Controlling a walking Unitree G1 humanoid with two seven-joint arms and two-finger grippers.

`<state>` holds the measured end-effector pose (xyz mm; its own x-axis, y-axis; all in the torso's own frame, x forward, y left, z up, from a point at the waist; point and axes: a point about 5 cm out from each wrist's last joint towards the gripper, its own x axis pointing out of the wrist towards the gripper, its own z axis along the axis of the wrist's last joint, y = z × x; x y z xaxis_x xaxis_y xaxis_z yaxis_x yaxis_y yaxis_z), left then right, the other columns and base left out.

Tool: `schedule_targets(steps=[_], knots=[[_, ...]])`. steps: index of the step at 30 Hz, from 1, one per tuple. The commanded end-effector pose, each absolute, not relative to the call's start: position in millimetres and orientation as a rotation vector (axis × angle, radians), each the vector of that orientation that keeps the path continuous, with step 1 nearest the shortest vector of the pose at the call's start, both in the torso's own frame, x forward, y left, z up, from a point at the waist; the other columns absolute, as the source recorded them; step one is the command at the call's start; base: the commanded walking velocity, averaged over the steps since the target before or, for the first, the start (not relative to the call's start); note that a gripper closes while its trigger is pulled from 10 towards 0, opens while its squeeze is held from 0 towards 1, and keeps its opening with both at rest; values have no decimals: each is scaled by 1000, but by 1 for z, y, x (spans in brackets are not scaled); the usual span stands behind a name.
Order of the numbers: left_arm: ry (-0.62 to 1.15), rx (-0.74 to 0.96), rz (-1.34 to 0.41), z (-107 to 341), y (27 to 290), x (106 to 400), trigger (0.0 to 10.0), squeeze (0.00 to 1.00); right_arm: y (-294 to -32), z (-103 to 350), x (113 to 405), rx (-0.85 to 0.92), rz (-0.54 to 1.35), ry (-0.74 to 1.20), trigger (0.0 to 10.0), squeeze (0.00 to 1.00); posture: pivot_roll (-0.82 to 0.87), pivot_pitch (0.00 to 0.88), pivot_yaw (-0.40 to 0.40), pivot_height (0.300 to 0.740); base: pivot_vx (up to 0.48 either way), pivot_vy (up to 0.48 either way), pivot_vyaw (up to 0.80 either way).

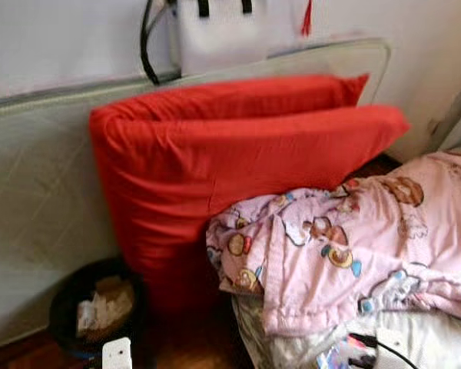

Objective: Clean up the room

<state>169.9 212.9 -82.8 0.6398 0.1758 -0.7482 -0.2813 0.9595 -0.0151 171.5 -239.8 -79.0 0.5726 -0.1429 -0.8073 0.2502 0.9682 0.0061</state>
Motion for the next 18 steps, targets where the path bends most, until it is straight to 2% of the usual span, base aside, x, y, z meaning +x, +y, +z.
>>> schedule_targets(steps=[1,18], knots=[[866,-114,238,-85,212,166,10000,0,-246,-78,169,125,-247,939,10000,0,-28,0,-27,740,0,277,0],[898,-75,230,-86,228,158,10000,0,-242,-78,172,147,-248,931,10000,0,-16,0,-7,740,0,290,0]])
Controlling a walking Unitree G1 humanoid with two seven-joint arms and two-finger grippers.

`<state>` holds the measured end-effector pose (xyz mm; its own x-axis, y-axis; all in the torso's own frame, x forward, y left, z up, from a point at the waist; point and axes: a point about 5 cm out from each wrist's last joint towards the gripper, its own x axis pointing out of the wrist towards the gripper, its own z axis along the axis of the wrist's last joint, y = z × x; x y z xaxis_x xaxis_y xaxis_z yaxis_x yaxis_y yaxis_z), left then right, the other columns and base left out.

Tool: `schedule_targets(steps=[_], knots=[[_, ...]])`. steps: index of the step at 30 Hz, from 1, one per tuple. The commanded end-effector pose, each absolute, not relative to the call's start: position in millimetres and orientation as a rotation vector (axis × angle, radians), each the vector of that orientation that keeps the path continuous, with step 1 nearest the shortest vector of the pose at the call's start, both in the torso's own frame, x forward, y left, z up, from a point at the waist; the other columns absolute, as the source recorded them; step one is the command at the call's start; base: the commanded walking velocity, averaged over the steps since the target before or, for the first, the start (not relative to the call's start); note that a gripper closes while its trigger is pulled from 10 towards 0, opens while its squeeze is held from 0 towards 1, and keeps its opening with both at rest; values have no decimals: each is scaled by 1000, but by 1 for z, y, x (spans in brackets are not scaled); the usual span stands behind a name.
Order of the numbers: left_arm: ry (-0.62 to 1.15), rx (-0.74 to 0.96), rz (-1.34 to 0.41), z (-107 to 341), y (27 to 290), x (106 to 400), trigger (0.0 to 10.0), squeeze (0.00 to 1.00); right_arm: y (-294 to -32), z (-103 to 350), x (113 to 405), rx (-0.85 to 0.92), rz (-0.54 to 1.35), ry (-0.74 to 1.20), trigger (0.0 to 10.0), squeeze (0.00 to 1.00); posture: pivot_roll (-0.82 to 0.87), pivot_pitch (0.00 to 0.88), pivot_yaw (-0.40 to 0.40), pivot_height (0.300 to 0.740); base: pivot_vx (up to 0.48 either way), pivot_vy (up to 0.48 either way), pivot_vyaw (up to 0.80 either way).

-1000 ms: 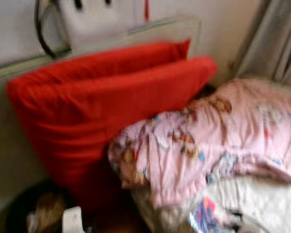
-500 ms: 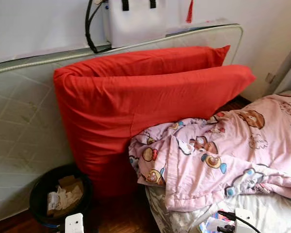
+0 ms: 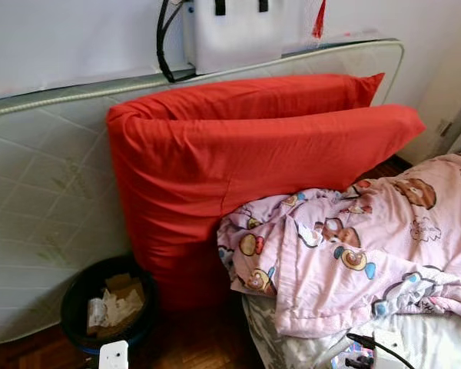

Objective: Clean up the room

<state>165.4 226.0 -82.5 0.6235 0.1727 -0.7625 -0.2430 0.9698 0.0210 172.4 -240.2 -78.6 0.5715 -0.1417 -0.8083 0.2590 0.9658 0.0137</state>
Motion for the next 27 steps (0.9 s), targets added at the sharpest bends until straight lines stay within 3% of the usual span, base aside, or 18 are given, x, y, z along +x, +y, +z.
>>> schedule_targets(steps=[1,27], knots=[[900,-72,232,-85,230,157,10000,0,-241,-78,172,149,-247,931,10000,0,-14,0,-4,740,0,289,0],[925,-59,243,-86,240,150,10000,0,-236,-80,173,157,-241,933,10000,0,-6,0,4,740,0,304,0]])
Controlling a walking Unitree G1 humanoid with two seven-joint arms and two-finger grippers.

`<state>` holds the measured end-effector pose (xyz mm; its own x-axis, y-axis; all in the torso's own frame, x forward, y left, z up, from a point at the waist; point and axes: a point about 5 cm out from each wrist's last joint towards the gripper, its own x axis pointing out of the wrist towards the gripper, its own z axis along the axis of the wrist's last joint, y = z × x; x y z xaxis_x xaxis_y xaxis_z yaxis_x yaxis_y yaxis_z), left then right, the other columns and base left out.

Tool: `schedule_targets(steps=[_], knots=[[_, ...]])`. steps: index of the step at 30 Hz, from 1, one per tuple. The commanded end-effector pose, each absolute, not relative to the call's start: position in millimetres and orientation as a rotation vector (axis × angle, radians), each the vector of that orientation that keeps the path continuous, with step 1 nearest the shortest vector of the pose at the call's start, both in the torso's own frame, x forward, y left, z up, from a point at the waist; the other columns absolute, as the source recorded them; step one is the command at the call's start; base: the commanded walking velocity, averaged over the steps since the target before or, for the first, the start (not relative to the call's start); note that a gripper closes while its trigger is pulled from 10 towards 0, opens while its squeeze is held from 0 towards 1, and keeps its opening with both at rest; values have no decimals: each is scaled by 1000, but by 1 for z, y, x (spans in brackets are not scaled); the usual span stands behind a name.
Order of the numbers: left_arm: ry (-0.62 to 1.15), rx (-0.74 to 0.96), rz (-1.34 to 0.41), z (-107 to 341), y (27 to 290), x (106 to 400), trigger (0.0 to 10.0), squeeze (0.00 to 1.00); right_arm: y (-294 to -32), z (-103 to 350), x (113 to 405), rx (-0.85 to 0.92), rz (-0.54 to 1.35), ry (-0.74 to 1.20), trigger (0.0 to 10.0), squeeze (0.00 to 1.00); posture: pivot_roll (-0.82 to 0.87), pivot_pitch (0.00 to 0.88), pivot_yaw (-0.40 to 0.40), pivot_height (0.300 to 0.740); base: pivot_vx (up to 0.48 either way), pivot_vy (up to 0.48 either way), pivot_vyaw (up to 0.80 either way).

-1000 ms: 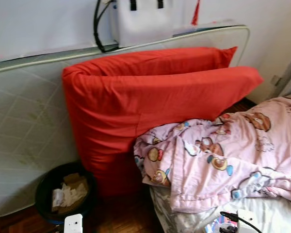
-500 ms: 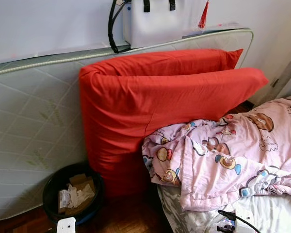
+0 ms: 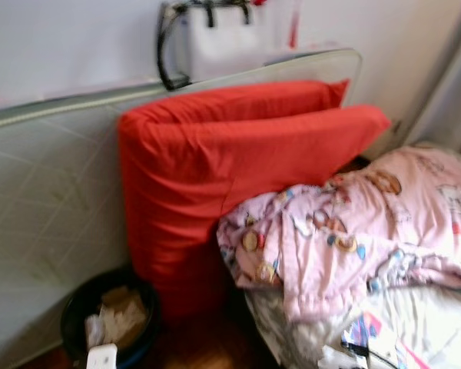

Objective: Clean up the room

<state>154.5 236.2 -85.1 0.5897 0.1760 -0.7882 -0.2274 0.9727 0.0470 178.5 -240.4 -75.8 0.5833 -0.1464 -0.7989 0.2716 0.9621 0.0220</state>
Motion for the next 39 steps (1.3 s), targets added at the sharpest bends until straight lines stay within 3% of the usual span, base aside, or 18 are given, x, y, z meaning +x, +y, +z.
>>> schedule_targets(steps=[1,39], knots=[[926,-59,243,-86,240,150,10000,0,-236,-80,173,157,-241,934,10000,0,-7,0,4,740,0,307,0],[935,-61,238,-87,232,153,10000,0,-233,-78,177,149,-221,930,10000,0,-10,0,8,740,0,307,0]])
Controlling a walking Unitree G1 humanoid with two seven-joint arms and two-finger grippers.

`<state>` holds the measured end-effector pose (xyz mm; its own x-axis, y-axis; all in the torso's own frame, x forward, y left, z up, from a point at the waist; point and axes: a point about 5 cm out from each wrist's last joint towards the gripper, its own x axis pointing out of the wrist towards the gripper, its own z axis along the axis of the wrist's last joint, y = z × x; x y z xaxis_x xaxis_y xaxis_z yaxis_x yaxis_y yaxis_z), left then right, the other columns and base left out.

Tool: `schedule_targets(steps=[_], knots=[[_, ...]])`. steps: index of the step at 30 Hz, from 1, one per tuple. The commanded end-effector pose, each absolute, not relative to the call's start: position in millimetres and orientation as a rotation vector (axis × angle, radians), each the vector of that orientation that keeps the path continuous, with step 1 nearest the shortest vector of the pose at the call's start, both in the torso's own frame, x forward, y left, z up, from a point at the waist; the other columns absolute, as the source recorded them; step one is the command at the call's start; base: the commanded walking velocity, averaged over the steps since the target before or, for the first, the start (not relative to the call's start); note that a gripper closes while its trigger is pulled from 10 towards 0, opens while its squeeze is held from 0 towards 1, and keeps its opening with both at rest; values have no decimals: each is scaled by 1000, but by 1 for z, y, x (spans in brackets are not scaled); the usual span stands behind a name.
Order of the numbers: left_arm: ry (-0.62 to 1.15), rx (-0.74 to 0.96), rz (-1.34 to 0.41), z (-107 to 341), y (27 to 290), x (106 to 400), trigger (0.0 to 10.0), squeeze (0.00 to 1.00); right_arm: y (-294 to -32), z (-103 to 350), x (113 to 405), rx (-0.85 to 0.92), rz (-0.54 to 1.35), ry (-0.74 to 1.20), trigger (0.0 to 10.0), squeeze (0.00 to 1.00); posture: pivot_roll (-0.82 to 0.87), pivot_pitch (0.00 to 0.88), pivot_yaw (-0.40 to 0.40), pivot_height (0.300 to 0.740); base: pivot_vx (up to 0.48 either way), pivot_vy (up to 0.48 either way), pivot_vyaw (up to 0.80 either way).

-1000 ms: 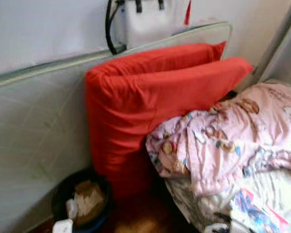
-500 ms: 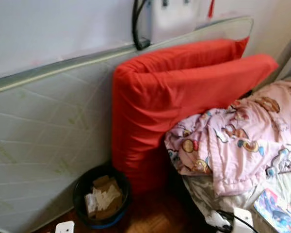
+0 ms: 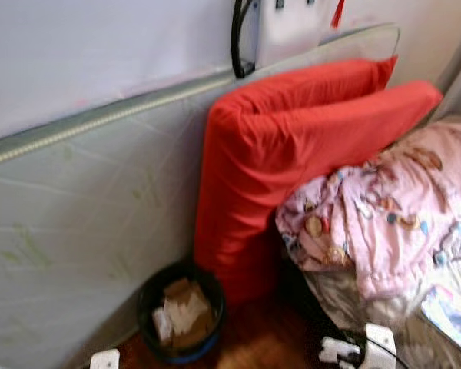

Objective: Clean up the room

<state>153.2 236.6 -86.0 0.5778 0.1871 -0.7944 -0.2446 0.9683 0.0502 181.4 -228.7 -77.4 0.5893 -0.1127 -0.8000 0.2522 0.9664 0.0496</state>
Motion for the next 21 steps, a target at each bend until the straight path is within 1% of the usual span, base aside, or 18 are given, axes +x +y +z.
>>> schedule_targets(steps=[1,7,13,21], knots=[[935,-60,238,-87,232,153,10000,0,-233,-78,177,147,-219,931,10000,0,-8,0,7,740,0,311,0],[937,-59,240,-88,234,151,10000,0,-234,-78,178,138,-213,934,10000,0,-2,0,5,740,0,307,0],[939,-53,247,-87,242,146,10000,0,-233,-78,178,133,-205,935,10000,0,-2,0,8,740,0,309,0],[926,-39,241,-84,249,151,10000,0,-229,-77,183,136,-196,925,10000,0,0,0,19,740,0,306,0]])
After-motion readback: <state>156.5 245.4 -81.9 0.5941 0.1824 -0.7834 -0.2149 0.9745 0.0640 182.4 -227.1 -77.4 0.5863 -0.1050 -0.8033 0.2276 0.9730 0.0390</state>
